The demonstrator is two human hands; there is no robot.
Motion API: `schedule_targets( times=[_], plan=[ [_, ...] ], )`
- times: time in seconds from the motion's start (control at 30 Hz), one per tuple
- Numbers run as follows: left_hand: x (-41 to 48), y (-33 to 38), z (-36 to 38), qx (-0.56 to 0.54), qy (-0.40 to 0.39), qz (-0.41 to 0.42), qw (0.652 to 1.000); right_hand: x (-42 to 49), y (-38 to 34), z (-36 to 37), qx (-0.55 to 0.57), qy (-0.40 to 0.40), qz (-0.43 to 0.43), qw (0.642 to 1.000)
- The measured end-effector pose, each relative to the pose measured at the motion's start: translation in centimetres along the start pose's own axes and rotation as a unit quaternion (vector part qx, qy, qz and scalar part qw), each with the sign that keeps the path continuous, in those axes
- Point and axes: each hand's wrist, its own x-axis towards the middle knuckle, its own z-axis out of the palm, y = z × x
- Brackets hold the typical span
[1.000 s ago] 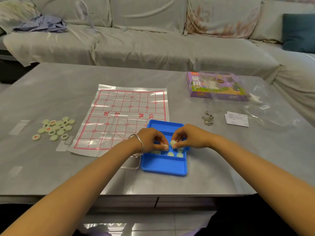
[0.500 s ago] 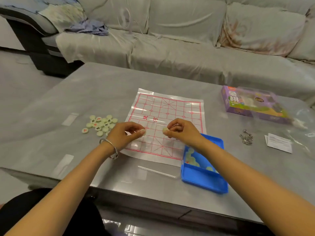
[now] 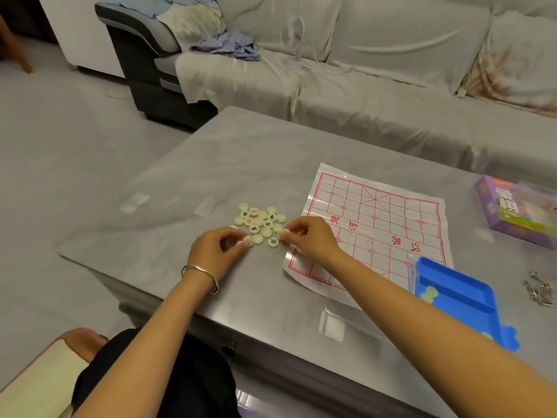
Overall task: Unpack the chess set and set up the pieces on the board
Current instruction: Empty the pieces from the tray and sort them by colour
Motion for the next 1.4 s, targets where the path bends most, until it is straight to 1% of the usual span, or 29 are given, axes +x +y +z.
schedule_targets(
  times=[0.13,0.23,0.33,0.4,0.47,0.53,0.6,0.67,0.73,0.83,1.0,1.13,1.2,1.3,1.33,1.4],
  plan=[
    [1.1,-0.5,0.4,0.041,-0.015,0.023,0.999,0.5,-0.1,0.2,0.006,-0.008,-0.003,1.000],
    [1.7,-0.4,0.5,0.056,-0.016,0.028,0.998,0.9,-0.3,-0.1,0.042,0.004,-0.012,0.999],
    [1.9,-0.2,0.3,0.059,0.022,0.039,0.997,2.1,-0.6,-0.7,0.090,0.044,0.002,0.995],
    [2.0,-0.3,-0.1,0.068,0.046,0.045,0.996,3.3,-0.6,-1.1,0.097,0.073,0.019,0.992],
    [2.1,-0.5,-0.5,0.068,0.053,0.033,0.996,4.5,-0.7,-0.9,0.091,0.086,0.040,0.991],
    [2.2,-0.8,-0.7,0.067,0.051,0.020,0.996,5.5,-0.7,-0.3,0.060,0.081,0.051,0.994],
    [2.3,-1.0,-0.8,0.091,0.059,0.024,0.994,6.1,-0.6,0.5,0.013,0.069,0.047,0.996],
    [2.5,-1.0,-0.6,0.116,0.071,0.037,0.990,6.3,-0.5,1.0,-0.006,0.066,0.041,0.997],
    [2.5,-0.8,-0.3,0.107,0.059,0.056,0.991,6.2,-0.3,1.1,-0.013,0.074,0.027,0.997],
    [2.5,-0.6,0.1,0.116,0.017,0.083,0.990,5.5,0.0,1.0,-0.011,0.080,0.006,0.997],
    [2.6,-0.6,0.0,0.119,0.020,0.047,0.992,3.6,0.7,-0.5,-0.006,0.082,-0.037,0.996],
    [2.3,0.3,0.2,0.102,0.020,0.055,0.993,0.9,0.9,-4.1,0.007,0.090,-0.037,0.995],
    [2.1,0.9,0.1,0.085,0.026,0.050,0.995,-1.3,1.5,-7.3,0.013,0.053,-0.038,0.998],
    [1.3,2.7,0.6,0.029,0.018,0.067,0.997,-5.4,3.0,-12.4,-0.017,-0.047,-0.024,0.998],
    [0.9,3.7,1.1,0.015,0.006,0.074,0.997,-6.7,3.7,-13.8,-0.032,-0.060,-0.014,0.998],
    [0.0,6.1,2.6,-0.001,-0.041,0.083,0.996,-8.9,5.5,-16.3,-0.058,-0.060,0.018,0.996]
  ],
)
